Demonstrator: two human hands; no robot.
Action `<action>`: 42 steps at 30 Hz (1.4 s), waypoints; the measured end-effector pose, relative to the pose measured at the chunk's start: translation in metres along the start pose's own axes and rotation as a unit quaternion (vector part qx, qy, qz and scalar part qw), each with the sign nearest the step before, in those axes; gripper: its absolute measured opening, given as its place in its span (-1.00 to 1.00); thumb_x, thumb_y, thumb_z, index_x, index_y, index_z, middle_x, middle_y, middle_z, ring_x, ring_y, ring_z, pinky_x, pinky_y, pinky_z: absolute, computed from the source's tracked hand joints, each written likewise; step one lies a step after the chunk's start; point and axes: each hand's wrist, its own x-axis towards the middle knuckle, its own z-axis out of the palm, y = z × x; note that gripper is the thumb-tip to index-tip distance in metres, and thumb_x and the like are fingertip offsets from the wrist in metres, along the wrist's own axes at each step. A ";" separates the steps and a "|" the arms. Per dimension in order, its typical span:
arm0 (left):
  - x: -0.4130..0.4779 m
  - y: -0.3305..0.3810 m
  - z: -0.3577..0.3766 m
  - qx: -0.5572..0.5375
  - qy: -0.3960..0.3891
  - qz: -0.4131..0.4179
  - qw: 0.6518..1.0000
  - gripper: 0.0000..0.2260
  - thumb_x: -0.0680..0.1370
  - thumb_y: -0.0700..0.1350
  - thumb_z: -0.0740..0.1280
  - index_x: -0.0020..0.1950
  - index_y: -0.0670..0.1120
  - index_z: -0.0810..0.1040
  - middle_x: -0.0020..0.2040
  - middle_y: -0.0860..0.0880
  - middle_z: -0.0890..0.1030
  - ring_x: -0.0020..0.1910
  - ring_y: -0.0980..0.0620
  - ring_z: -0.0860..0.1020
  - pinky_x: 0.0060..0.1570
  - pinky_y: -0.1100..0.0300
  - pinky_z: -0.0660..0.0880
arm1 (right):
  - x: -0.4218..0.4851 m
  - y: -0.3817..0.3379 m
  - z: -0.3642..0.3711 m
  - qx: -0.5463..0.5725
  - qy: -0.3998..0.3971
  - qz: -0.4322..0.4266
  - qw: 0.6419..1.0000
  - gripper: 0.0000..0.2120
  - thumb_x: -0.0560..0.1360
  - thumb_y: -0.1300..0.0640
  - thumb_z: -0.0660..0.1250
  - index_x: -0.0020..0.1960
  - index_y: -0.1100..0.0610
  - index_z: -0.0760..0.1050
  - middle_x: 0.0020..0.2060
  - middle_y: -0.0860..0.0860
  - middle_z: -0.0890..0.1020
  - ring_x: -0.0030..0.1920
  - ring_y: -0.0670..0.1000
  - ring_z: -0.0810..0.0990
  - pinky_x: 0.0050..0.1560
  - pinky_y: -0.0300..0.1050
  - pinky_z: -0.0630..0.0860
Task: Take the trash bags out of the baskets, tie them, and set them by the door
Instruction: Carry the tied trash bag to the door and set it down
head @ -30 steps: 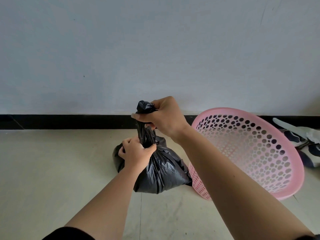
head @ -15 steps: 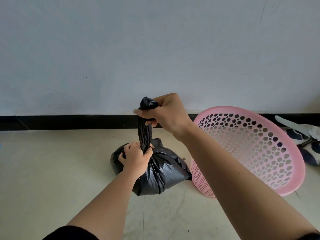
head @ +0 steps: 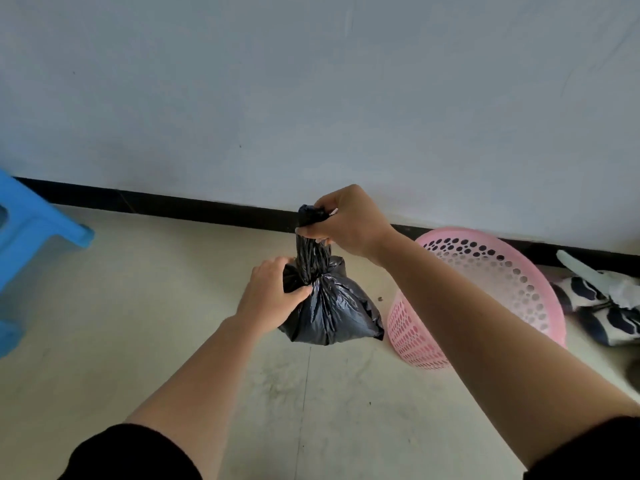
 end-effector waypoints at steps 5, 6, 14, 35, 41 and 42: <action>-0.045 0.067 -0.103 0.002 0.017 -0.046 0.999 -0.63 0.56 0.01 0.29 0.33 -0.07 0.44 0.21 -0.06 0.48 0.25 -0.07 0.41 0.26 -0.03 0.41 | -0.026 -0.108 -0.048 -0.008 -0.046 0.034 0.998 -0.84 0.37 0.21 0.53 -0.10 0.27 0.66 -0.28 0.17 0.63 -0.34 0.02 0.51 -0.25 -0.16 0.46; -0.051 0.076 -0.118 0.003 0.017 -0.054 0.998 -0.65 0.57 0.00 0.27 0.32 -0.07 0.45 0.21 -0.06 0.49 0.24 -0.08 0.43 0.24 -0.04 0.43 | -0.031 -0.127 -0.056 -0.009 -0.052 0.033 0.998 -0.84 0.37 0.21 0.53 -0.11 0.27 0.66 -0.30 0.15 0.62 -0.35 0.01 0.50 -0.26 -0.17 0.47; -0.143 0.179 -0.334 0.013 0.070 -0.111 0.991 -0.67 0.64 -0.07 0.14 0.37 -0.16 0.40 0.29 -0.13 0.48 0.31 -0.09 0.40 0.29 0.04 0.34 | -0.077 -0.365 -0.149 -0.024 -0.128 -0.023 0.991 -0.80 0.35 0.18 0.54 -0.10 0.28 0.66 -0.30 0.14 0.62 -0.40 -0.02 0.49 -0.31 -0.24 0.43; -0.530 0.209 -0.590 0.002 0.367 -0.407 0.836 -0.66 0.65 -0.05 0.08 0.37 -0.08 0.42 0.37 -0.05 0.44 0.38 -0.07 0.32 0.33 0.07 0.27 | -0.299 -0.730 -0.063 -0.039 -0.384 -0.279 0.880 -0.90 0.40 0.26 0.49 -0.10 0.27 0.65 -0.44 0.06 0.61 -0.55 -0.12 0.53 -0.47 -0.25 0.48; -0.657 0.165 -0.628 0.002 0.407 -0.457 0.791 -0.66 0.65 -0.03 0.06 0.37 -0.07 0.42 0.36 -0.06 0.44 0.39 -0.06 0.30 0.32 0.05 0.28 | -0.387 -0.807 0.032 -0.062 -0.425 -0.341 0.836 -0.95 0.38 0.24 0.51 -0.22 0.17 0.65 -0.55 -0.04 0.56 -0.59 -0.14 0.51 -0.54 -0.28 0.40; -0.682 0.157 -0.636 0.000 0.413 -0.464 0.783 -0.66 0.66 -0.03 0.05 0.37 -0.07 0.41 0.37 -0.05 0.43 0.40 -0.05 0.28 0.32 0.06 0.27 | -0.404 -0.821 0.049 -0.063 -0.434 -0.345 0.830 -0.94 0.38 0.25 0.50 -0.23 0.15 0.64 -0.59 -0.08 0.55 -0.60 -0.14 0.50 -0.55 -0.30 0.36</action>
